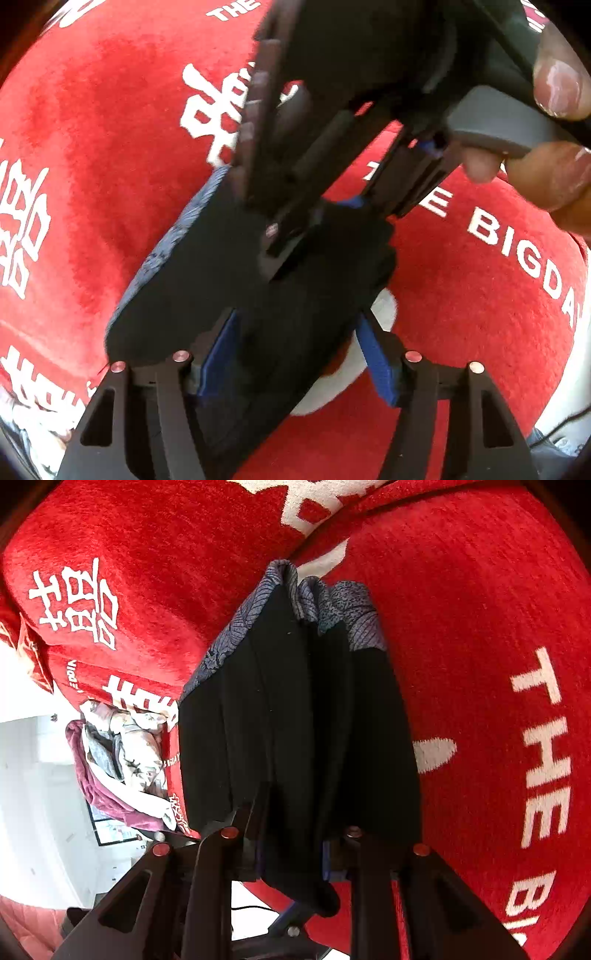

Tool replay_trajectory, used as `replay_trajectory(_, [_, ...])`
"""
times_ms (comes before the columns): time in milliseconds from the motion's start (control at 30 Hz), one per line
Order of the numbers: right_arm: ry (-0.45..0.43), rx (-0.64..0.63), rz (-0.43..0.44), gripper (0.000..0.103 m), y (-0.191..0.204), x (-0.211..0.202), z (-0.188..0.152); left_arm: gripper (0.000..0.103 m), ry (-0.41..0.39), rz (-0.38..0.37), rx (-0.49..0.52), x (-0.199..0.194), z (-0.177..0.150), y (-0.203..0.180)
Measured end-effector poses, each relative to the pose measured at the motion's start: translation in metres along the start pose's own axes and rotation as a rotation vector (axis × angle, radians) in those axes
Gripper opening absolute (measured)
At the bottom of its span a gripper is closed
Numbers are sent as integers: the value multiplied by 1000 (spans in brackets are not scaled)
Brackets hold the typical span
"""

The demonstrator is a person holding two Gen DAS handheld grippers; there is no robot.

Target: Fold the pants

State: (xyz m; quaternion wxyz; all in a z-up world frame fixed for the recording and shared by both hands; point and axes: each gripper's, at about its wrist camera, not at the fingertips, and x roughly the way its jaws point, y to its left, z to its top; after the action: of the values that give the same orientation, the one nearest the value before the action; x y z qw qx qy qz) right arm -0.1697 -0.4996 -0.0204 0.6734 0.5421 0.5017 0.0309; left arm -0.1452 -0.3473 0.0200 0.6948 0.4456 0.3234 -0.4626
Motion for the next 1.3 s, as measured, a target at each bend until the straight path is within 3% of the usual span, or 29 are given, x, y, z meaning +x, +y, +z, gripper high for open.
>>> replay_trajectory(67, [-5,-19,-38,28,10,-4,-1,67,18,-7,-20,-6,-4,8])
replay_trajectory(133, [-9,-60,-95,30,22,-4,-4,92,51,-15,-68,-8,-11,22])
replay_trajectory(167, [-11,-86,-139,31,29,-6,-5,95,66,-21,-111,-11,-15,33])
replay_trajectory(267, [-23,-135,-232,33,43,-8,-10,95,117,-44,-213,-13,-24,60])
replay_trajectory(367, [-47,-183,-396,35,51,-13,-14,95,169,-12,-302,-12,-37,85])
replay_trajectory(433, [-69,-186,-552,37,57,-16,-15,95,186,12,-368,-12,-47,105])
replay_trajectory(500, [-102,-186,-610,37,64,-22,-14,95,201,17,-453,-10,-55,126])
replay_trajectory(600, [-143,-206,-570,37,77,-28,-11,95,229,-2,-586,2,-68,153])
replay_trajectory(700, [-143,-285,-534,37,89,-23,-7,95,315,-36,-714,23,-85,178])
replay_trajectory(767, [-113,-323,-545,37,97,-7,-7,95,374,-58,-735,34,-93,181])
replay_trajectory(933, [-26,-353,-647,37,86,31,-20,95,366,-85,-756,38,-98,180])
replay_trajectory(1000, [-47,-352,-637,37,85,27,-24,103,372,-80,-764,41,-100,180])
replay_trajectory(1133, [-55,-300,-596,39,73,10,-27,103,383,-123,-810,46,-104,190])
replay_trajectory(1300, [-86,-247,-583,53,64,-14,-29,103,390,-151,-815,49,-104,193])
